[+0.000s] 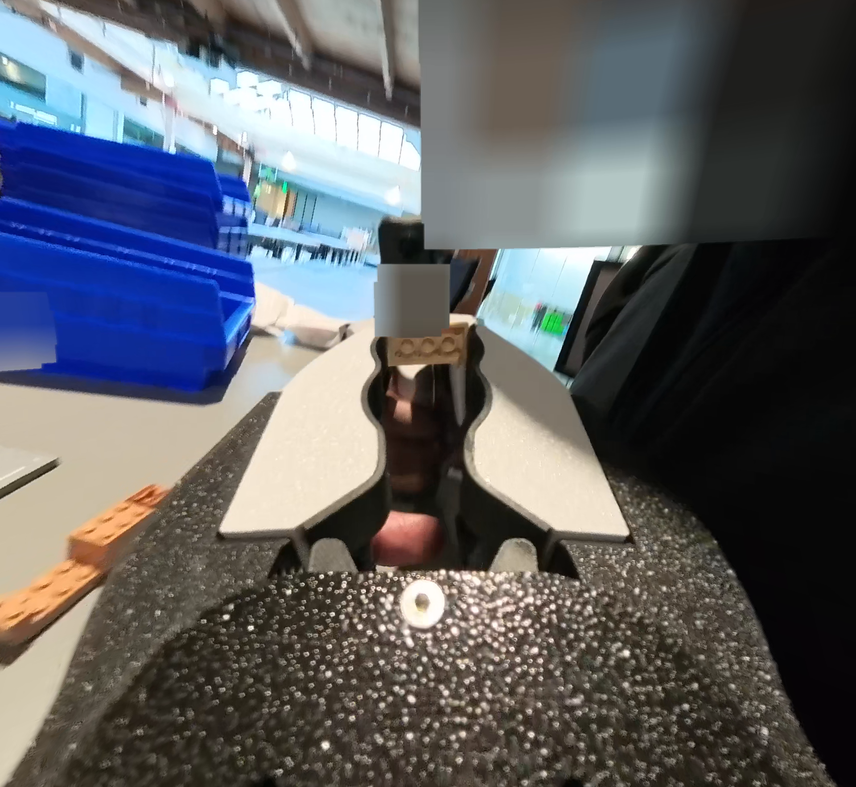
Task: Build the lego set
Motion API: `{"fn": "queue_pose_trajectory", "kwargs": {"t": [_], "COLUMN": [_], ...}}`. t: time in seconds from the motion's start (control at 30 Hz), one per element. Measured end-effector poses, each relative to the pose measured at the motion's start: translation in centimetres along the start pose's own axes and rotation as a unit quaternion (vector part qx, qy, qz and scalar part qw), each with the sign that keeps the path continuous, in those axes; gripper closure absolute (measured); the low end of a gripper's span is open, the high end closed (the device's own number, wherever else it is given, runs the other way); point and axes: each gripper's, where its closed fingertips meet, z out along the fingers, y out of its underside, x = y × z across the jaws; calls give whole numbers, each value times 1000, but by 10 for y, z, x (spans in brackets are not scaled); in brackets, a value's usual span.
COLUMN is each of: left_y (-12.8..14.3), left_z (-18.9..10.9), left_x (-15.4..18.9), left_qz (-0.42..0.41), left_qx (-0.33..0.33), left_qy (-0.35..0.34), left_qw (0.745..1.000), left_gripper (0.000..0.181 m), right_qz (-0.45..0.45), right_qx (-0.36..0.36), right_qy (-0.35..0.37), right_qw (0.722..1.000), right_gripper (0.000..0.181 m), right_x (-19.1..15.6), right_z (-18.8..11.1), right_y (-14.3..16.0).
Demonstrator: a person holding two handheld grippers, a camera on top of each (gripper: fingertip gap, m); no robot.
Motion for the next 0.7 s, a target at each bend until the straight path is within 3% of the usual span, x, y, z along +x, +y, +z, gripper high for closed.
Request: {"fn": "queue_pose_trajectory", "kwargs": {"t": [0.47, 0.7], "left_y": [-20, -24], "left_z": [4, 1], "left_x": [5, -5], "left_qz": [-67, -88], "left_qx": [134, 169], "left_qy": [25, -4], "left_qw": [988, 982], "left_gripper": [149, 149], "right_qz": [23, -30], "right_qx": [66, 64], "right_qy": [23, 69], "right_qw": [997, 995], "right_gripper": [166, 166], "right_x": [1, 6], "right_z": [2, -2], "right_y": [-14, -18]}}
